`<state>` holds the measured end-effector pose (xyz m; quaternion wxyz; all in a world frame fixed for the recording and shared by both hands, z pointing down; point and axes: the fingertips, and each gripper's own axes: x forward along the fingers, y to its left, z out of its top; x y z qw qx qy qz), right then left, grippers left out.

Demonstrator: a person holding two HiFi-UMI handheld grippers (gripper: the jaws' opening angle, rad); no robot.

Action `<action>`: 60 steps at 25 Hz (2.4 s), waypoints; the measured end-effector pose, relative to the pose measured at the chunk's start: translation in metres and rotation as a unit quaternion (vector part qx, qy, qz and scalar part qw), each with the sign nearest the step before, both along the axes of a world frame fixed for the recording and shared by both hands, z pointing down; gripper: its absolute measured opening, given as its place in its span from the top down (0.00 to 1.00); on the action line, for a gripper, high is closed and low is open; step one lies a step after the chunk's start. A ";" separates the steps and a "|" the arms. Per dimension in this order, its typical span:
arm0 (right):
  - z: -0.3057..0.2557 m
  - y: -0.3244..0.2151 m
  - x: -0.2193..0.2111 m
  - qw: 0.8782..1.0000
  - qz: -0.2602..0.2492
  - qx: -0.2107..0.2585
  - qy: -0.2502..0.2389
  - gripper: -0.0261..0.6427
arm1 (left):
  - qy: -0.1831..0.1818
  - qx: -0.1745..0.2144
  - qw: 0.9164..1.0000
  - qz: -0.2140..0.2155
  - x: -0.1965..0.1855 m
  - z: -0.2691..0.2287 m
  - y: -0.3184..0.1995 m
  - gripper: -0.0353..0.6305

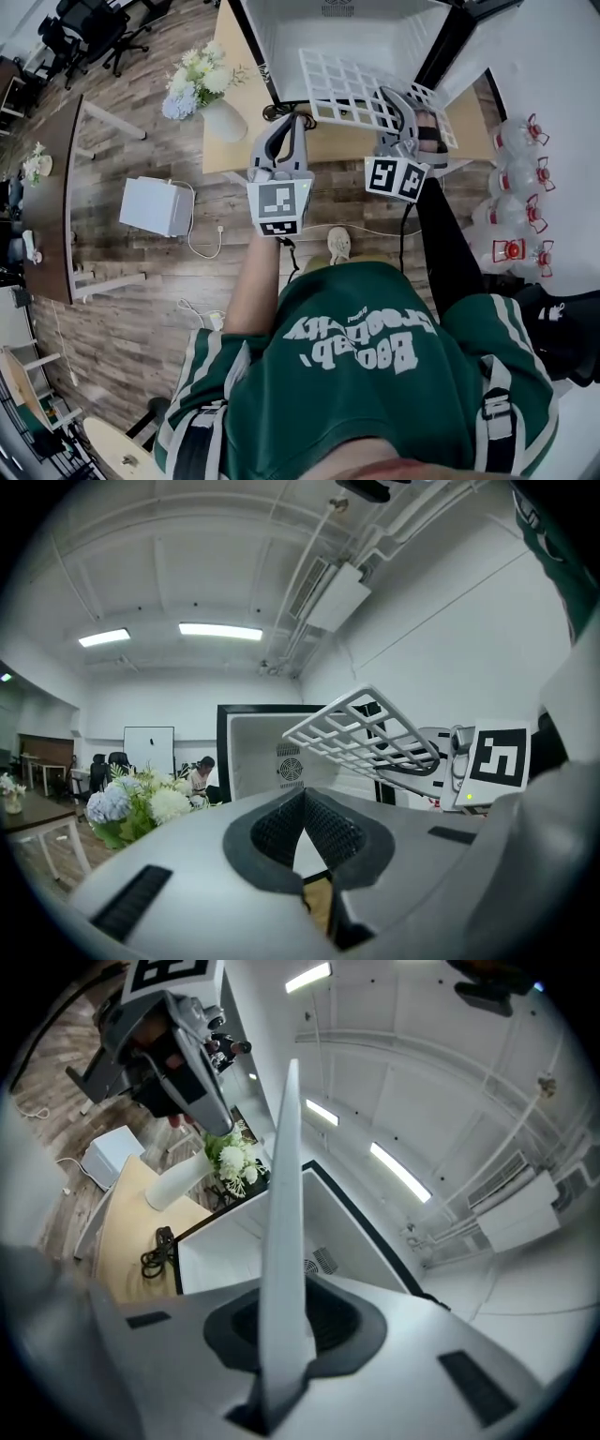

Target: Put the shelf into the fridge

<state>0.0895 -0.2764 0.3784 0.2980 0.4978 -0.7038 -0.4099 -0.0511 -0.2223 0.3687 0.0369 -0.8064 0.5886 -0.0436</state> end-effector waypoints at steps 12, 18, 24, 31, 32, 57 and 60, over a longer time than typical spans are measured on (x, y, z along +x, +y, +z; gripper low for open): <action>0.027 -0.021 -0.019 0.997 -0.003 0.021 0.072 0.89 | -0.009 -0.037 0.998 -0.046 -0.024 0.038 -0.034 0.95; 0.035 -0.017 -0.045 0.993 -0.037 0.036 0.104 0.89 | -0.001 -0.045 0.998 -0.048 -0.037 0.046 -0.045 0.95; 0.048 -0.037 -0.060 0.988 -0.032 0.034 0.146 0.89 | 0.005 -0.059 0.998 -0.031 -0.053 0.052 -0.055 0.95; 0.069 -0.059 -0.068 0.981 -0.021 0.024 0.191 0.89 | 0.011 -0.069 0.997 -0.019 -0.075 0.061 -0.062 0.95; 0.073 -0.062 -0.068 0.980 -0.019 0.021 0.196 0.89 | 0.014 -0.069 0.997 -0.018 -0.078 0.061 -0.063 0.95; 0.122 -0.092 -0.081 0.960 0.034 0.040 0.276 0.89 | 0.017 -0.068 0.997 0.015 -0.082 0.061 -0.077 0.95; 0.129 -0.096 -0.083 0.960 0.040 0.040 0.273 0.89 | 0.014 -0.070 0.997 0.016 -0.085 0.061 -0.078 0.95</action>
